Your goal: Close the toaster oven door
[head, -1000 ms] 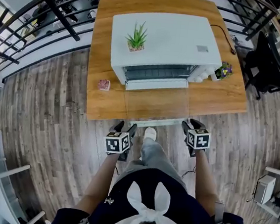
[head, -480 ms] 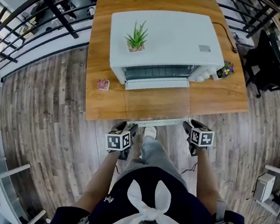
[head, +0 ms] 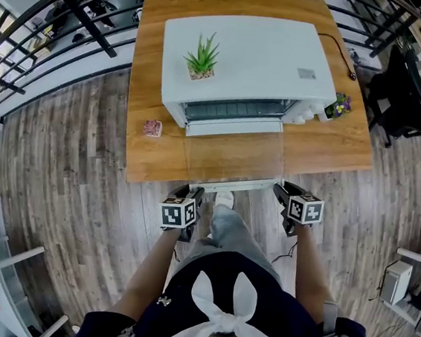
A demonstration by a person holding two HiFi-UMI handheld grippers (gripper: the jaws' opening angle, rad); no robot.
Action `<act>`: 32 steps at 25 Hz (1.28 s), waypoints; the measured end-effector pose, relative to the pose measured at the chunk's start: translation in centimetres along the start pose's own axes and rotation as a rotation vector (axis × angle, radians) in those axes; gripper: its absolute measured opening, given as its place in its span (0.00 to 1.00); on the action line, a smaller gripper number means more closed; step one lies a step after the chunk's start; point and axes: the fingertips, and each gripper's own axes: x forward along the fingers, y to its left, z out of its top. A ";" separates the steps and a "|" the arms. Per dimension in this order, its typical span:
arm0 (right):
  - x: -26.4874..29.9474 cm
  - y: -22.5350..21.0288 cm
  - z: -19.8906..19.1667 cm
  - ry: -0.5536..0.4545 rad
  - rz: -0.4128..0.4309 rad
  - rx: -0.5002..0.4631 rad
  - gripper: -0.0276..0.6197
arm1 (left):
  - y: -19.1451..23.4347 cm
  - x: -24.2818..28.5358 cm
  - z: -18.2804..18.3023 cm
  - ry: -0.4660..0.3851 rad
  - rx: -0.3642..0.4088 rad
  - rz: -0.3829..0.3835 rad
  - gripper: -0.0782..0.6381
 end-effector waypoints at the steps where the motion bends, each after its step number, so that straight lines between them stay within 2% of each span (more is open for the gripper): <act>1: 0.0 0.0 0.0 -0.002 0.001 0.001 0.29 | 0.0 0.0 0.0 -0.002 -0.004 0.001 0.40; 11: 0.0 0.0 0.0 0.022 -0.025 0.021 0.28 | 0.0 -0.1 0.0 -0.008 -0.015 0.026 0.39; 32: -1.7 0.9 1.1 -0.041 -0.018 0.012 0.29 | -0.8 -1.7 0.9 -0.031 -0.034 0.002 0.39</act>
